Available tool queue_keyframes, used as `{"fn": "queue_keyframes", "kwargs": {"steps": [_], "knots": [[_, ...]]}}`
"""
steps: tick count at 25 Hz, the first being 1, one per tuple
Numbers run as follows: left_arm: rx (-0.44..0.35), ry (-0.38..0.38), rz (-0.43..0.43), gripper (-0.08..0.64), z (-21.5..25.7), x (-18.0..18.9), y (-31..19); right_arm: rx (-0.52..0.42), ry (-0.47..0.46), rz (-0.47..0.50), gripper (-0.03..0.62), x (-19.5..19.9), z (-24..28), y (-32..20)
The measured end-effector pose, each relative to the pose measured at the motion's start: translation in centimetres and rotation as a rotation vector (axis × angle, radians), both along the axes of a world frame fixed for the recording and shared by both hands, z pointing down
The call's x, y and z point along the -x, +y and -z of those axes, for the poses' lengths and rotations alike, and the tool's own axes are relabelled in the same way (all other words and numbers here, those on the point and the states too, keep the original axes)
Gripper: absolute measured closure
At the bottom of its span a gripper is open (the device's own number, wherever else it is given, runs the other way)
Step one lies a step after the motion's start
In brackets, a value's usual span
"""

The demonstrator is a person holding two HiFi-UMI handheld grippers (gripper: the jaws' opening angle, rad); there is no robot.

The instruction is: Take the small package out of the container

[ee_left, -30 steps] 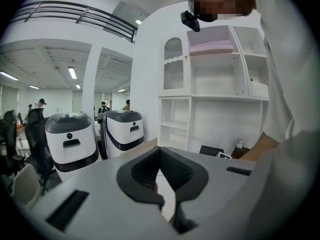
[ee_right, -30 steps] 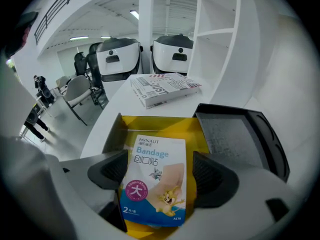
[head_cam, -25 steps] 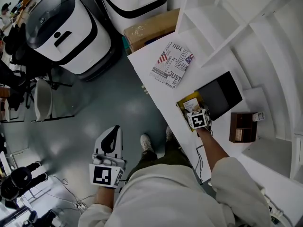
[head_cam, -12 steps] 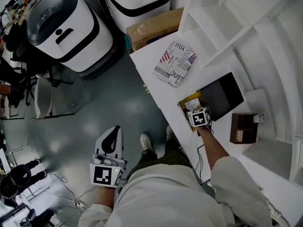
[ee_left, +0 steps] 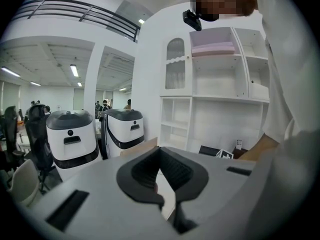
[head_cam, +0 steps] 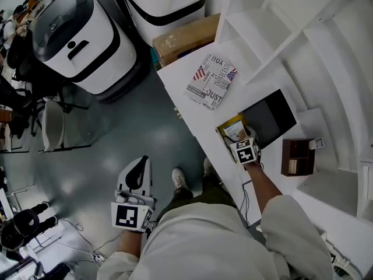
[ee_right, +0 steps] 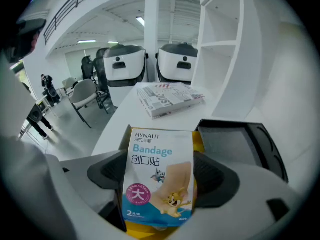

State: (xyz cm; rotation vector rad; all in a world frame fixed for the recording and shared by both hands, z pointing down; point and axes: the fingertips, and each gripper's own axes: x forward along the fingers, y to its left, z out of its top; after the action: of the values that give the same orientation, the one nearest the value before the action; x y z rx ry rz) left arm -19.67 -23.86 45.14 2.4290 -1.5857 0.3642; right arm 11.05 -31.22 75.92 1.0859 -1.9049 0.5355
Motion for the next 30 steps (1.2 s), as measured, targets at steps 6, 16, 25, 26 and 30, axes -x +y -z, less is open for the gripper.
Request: {"fn": "queue_keyframes", "kwargs": {"steps": [6,16,25,26,30], "knots": [[-0.022,0.007,-0.030,0.552,0.8,-1.0,0.3,-0.182,-0.078,-0.008,0.173,0.3,5.8,-0.5],[-0.065,0.011,-0.085,0.552,2.4,-2.6,0.7,-0.562,-0.218,-0.075,0.173,-0.2,21.1,-1.0],[-0.098,0.015,-0.123,0.552,3.7,-3.7,0.7,-0.817,-0.294,-0.112,0.173,-0.9,31.7,0.7],[-0.103,0.016,-0.128,0.552,3.8,-3.8,0.6,-0.837,-0.302,-0.117,0.173,-0.9,32.6,0.9],[-0.122,0.022,-0.144,0.552,4.4,-4.3,0.0,-0.897,-0.331,-0.133,0.173,-1.0,35.3,2.1]]}}
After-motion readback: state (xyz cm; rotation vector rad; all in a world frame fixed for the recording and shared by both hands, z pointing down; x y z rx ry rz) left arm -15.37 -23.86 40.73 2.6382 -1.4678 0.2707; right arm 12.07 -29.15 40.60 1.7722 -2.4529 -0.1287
